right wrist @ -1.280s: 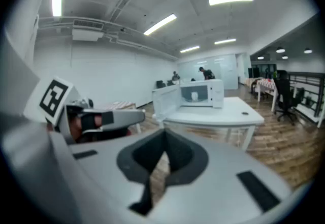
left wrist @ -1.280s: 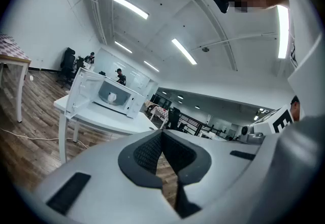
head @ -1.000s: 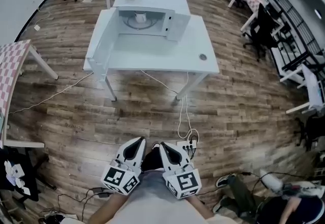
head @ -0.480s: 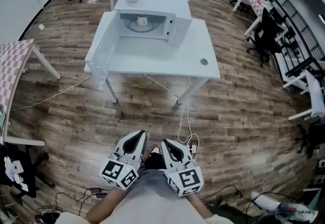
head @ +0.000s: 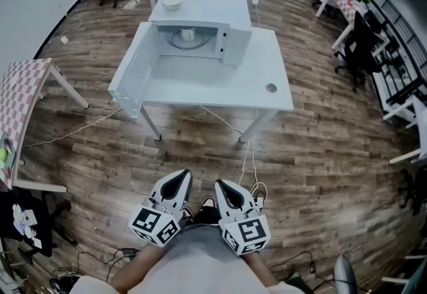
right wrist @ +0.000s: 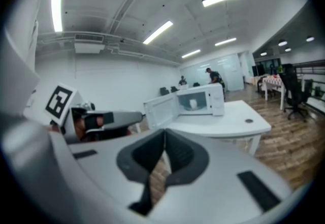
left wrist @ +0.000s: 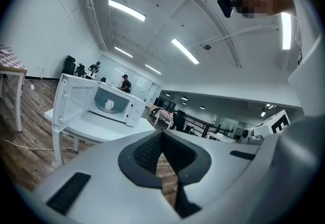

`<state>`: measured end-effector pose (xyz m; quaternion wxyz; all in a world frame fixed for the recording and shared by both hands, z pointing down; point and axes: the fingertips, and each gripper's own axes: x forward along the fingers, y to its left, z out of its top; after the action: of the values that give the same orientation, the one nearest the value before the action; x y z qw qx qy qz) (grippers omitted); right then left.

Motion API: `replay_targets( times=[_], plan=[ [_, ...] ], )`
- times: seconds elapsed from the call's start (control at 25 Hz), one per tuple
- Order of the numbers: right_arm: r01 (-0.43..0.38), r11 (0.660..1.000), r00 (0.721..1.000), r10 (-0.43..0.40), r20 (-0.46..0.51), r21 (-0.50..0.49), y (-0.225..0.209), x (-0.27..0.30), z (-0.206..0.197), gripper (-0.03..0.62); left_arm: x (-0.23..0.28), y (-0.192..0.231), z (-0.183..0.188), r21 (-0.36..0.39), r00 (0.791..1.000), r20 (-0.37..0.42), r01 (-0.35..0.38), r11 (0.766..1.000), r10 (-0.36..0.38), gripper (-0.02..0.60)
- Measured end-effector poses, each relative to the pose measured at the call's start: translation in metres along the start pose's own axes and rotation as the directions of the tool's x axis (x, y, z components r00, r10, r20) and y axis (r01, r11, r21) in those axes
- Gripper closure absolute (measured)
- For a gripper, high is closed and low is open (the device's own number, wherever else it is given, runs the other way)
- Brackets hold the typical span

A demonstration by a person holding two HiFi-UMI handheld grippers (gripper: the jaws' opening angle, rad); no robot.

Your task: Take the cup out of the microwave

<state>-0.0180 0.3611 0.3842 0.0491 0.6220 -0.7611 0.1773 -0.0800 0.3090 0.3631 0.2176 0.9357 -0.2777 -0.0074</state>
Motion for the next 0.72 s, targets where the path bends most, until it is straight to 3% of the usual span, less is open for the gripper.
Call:
replay_targets(
  times=[0.24,0.44,0.72],
  plan=[
    [-0.022,0.999,1.000,0.022,0.012,0.024,-0.026,0.003,0.001,0.571,0.024,-0.006,-0.004,0.047,1.000,-0.018,-0.012,0.999,0.013,0.571],
    [-0.041,0.999,0.999,0.040,0.016,0.026,-0.039,0.006,0.002,0.571,0.032,-0.009,-0.008,0.054,0.999,-0.027,-0.032,0.998,0.033,0.571],
    [-0.040,0.999,0.999,0.040,0.010,0.035,-0.054,0.015,0.004,0.572,0.055,-0.011,-0.012,0.042,0.999,-0.039,-0.006,0.999,0.007,0.571]
  ],
)
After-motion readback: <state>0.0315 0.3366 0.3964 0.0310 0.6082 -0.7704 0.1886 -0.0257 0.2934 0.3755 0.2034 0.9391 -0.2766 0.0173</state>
